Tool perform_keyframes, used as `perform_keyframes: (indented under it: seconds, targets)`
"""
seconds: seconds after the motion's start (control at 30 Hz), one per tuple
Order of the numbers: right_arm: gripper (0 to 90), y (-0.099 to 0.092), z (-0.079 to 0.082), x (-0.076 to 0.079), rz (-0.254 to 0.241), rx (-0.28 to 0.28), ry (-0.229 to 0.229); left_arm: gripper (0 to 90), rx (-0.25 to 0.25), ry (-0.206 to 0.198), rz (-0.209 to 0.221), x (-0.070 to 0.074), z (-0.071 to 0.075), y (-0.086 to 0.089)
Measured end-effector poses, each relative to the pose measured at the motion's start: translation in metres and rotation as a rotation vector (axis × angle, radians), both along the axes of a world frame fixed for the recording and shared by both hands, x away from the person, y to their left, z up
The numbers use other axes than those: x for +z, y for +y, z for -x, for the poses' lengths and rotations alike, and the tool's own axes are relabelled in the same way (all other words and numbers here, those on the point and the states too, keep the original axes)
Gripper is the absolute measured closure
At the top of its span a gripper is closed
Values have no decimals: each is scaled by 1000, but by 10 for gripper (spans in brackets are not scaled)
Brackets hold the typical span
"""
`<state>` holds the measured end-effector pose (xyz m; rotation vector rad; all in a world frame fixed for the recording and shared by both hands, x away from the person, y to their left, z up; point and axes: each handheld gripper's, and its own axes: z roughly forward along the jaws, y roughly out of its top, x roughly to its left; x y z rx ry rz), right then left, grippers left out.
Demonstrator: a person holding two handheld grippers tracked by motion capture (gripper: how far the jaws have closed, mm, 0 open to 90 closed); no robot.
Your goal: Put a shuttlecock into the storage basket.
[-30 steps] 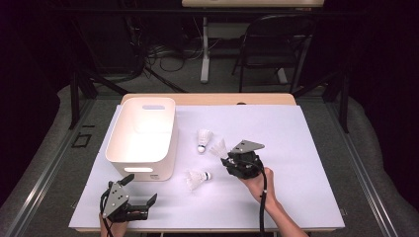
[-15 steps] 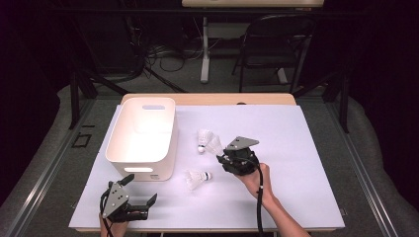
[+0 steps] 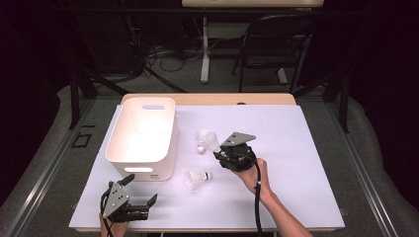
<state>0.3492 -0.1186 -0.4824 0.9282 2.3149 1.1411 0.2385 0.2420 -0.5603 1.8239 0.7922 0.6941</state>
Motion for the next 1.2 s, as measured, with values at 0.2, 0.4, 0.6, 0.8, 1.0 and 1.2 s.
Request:
perform_keyframes:
  seconds: [0.2,0.4,0.6,0.8,1.0,1.2]
  targets:
    - [648,4,-3,5,-19,10,1,5,-2,0,1,0,0,0]
    - [649,9,-5,10,-18,21,-4,5,-5,1,3,0,0,0]
    - [649,12,-8,14,-22,27,-3,5,-9,2,5,0,0,0]
    - [649,14,-10,18,-26,31,-4,5,-12,1,7,0,0,0]
    - [649,17,-13,23,-23,38,-12,4,-14,1,6,0,0,0]
    - [649,19,-14,28,-18,45,-19,4,-15,1,6,0,0,-1]
